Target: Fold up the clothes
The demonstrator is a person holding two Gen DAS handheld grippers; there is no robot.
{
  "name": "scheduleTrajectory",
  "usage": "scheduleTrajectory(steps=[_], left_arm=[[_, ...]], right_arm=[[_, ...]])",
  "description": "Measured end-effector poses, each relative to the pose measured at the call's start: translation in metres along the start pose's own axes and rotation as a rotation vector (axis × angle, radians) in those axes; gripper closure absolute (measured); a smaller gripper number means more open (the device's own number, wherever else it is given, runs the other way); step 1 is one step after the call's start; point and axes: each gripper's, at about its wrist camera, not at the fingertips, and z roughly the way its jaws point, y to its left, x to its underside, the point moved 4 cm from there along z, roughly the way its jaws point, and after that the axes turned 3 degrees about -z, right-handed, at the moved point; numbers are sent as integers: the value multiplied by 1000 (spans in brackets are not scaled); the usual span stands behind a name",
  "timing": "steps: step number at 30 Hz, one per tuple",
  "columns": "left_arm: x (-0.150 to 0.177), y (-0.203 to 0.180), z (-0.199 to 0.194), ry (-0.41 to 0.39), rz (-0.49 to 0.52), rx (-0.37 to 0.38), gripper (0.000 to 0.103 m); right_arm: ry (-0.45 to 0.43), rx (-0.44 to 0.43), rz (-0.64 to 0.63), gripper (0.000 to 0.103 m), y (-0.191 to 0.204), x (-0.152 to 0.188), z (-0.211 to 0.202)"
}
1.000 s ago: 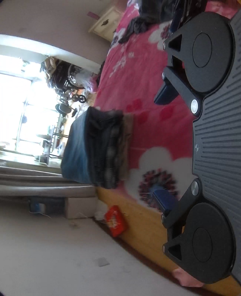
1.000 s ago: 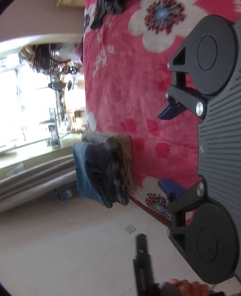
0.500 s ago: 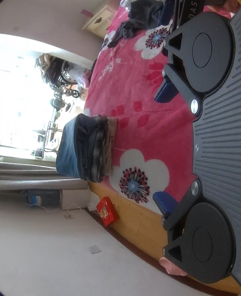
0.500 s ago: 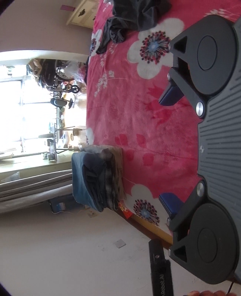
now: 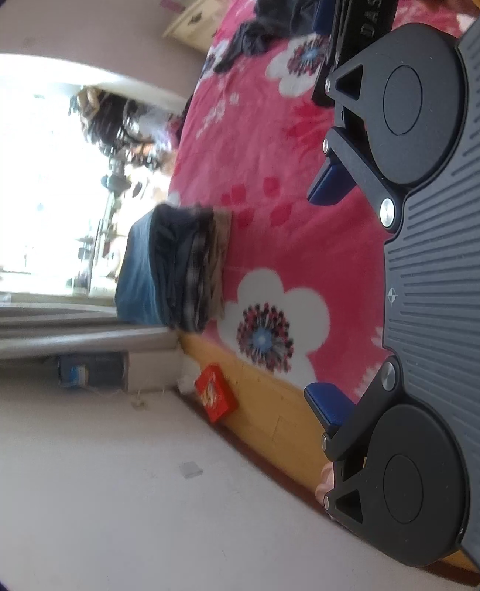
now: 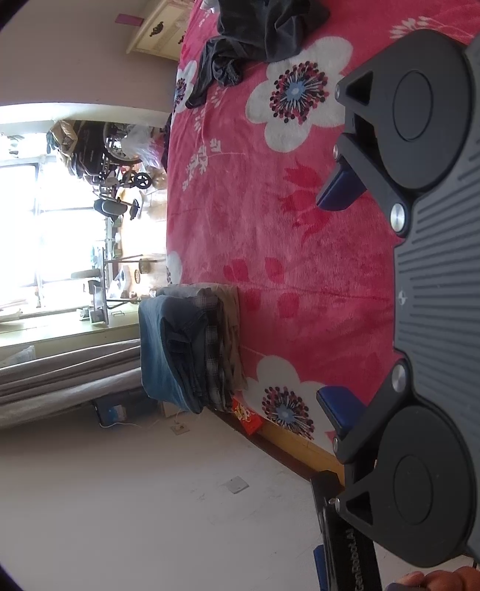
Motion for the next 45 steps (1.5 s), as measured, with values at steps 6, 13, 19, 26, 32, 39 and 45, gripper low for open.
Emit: scheduleTrajectory(steps=[6, 13, 19, 26, 32, 39, 45], left_arm=[[4, 3, -6, -36, -4, -95, 0], [6, -2, -16, -77, 33, -132, 0], [8, -6, -23, -95, 34, -137, 0], [8, -2, -22, -88, 3, -135, 0], [8, -2, -23, -93, -5, -131, 0], [9, -3, -25, -99, -9, -125, 0], [9, -1, -26, -110, -13, -120, 0]], right_arm=[[-2, 12, -24, 0, 8, 1, -2], [-23, 39, -28, 0, 4, 1, -8], [-42, 58, -38, 0, 1, 0, -14], [-48, 66, -54, 0, 5, 1, -15], [-49, 66, -57, 0, 7, 2, -14], [-48, 63, -76, 0, 13, 4, -15], [-48, 60, -84, 0, 16, 3, -15]])
